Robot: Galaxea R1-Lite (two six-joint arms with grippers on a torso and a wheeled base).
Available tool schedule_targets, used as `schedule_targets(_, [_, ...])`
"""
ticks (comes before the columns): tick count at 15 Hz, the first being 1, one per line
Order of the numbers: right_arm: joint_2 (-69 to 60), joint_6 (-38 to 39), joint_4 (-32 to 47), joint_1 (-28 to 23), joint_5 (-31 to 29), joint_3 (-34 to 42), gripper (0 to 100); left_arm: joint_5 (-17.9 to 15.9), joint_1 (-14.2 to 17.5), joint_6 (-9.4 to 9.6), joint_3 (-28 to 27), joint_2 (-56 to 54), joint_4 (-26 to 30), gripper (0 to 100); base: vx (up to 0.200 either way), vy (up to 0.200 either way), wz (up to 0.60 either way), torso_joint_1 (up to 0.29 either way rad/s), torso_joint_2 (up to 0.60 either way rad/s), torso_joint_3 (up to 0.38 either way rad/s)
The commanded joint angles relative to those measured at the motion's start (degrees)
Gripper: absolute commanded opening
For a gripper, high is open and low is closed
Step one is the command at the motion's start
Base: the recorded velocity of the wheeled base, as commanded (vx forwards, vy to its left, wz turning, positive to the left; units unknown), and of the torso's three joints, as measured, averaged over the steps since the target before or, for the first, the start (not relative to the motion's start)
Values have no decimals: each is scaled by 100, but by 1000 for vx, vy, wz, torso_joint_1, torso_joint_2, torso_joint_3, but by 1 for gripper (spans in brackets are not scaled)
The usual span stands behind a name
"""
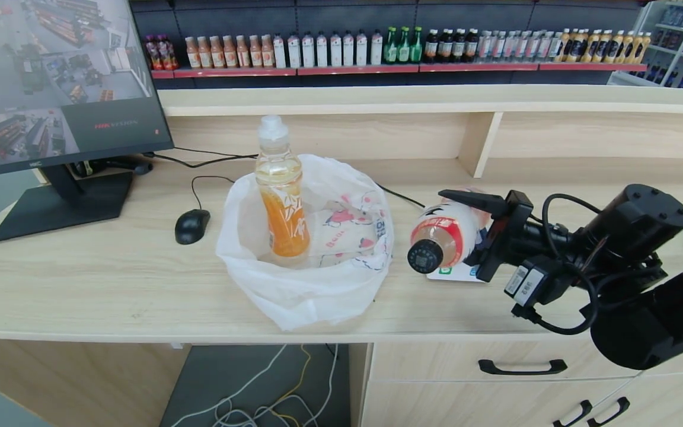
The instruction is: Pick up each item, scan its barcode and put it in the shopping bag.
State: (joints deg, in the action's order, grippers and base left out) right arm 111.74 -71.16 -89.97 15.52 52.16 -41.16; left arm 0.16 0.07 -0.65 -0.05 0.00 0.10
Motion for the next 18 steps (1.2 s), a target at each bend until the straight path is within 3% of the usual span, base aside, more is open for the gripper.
schedule_targets(1, [41, -21, -3, -40, 13, 37, 0, 2, 1, 3, -4, 0, -1, 100, 0, 0, 0, 0, 0, 0])
schedule_targets(18, [164, -566, -3, -234, 136, 204, 0, 2, 1, -6, 5, 0, -1, 100, 0, 0, 0, 0, 0, 0])
